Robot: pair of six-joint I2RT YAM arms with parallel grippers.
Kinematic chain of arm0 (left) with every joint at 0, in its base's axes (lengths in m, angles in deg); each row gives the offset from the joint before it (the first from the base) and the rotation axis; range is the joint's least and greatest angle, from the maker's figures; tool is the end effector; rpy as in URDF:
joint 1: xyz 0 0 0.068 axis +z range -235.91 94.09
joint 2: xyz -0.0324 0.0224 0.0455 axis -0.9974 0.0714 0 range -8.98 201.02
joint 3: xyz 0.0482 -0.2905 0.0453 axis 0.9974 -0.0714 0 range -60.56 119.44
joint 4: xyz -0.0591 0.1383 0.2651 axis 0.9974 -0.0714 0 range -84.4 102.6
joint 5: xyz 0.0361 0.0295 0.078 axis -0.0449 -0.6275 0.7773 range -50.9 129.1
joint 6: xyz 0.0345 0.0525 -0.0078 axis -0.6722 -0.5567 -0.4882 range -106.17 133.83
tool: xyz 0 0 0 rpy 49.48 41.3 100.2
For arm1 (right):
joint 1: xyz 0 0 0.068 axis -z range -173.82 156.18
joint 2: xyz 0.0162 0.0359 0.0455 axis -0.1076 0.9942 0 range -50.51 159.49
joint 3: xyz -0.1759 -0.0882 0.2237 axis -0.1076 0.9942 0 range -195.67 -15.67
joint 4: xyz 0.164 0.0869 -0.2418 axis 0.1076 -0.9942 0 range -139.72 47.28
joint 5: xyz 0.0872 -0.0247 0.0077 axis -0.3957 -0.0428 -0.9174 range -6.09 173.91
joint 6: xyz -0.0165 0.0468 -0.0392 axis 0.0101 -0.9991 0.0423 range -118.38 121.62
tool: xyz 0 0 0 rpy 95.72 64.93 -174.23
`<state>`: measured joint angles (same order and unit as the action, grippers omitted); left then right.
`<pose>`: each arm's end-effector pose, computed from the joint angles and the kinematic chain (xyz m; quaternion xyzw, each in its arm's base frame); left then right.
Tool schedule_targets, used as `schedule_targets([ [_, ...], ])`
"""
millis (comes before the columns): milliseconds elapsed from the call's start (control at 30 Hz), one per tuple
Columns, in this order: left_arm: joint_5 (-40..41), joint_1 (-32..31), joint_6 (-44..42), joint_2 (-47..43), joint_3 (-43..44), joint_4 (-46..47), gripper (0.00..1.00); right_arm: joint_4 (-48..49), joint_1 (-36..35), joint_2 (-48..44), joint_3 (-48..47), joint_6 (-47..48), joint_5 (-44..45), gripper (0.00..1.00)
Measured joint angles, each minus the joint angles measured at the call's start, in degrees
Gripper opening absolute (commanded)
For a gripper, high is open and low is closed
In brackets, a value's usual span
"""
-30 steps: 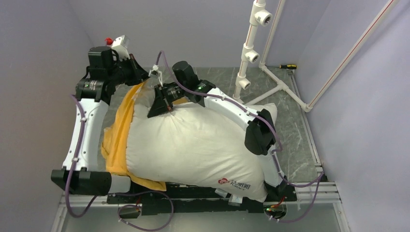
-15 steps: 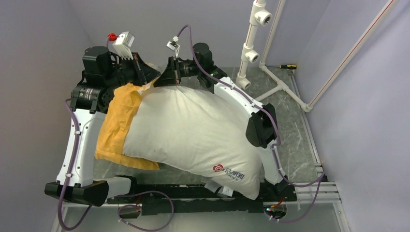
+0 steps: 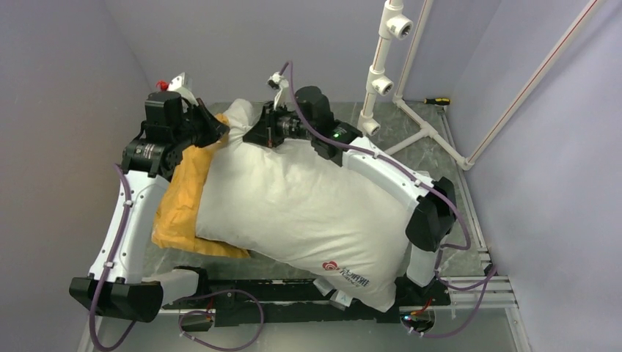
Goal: Put the pillow into the pillowcase
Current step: Stuff the pillow into the pillowcase.
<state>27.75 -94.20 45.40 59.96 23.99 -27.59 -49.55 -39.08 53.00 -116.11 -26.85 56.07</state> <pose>0.2860 -0.0514 0.4694 -0.1165 0.8308 -0.2616 0.4772 0.3334 0.3686 0.4197 -0.2615 0.7124 0.5221 0.3892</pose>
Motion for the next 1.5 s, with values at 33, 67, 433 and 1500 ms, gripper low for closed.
schedule_targets([
  [33,1.7,0.0,1.6,-0.7,-1.6,0.0,0.0,0.0,-0.9,0.4,0.0,0.1,1.2,0.0],
  [67,2.7,0.0,2.6,-1.2,-2.5,-0.2,0.0,0.0,-1.5,1.0,0.0,0.2,1.8,0.0],
  [433,12.4,1.0,8.0,-7.7,-7.4,-5.8,0.0,1.5,-4.9,9.8,1.4,-0.4,-11.5,0.0],
  [1500,-4.7,13.6,-4.0,-4.5,-5.9,-2.8,0.0,-24.0,-12.5,21.9,-24.2,22.6,-30.3,0.0],
])
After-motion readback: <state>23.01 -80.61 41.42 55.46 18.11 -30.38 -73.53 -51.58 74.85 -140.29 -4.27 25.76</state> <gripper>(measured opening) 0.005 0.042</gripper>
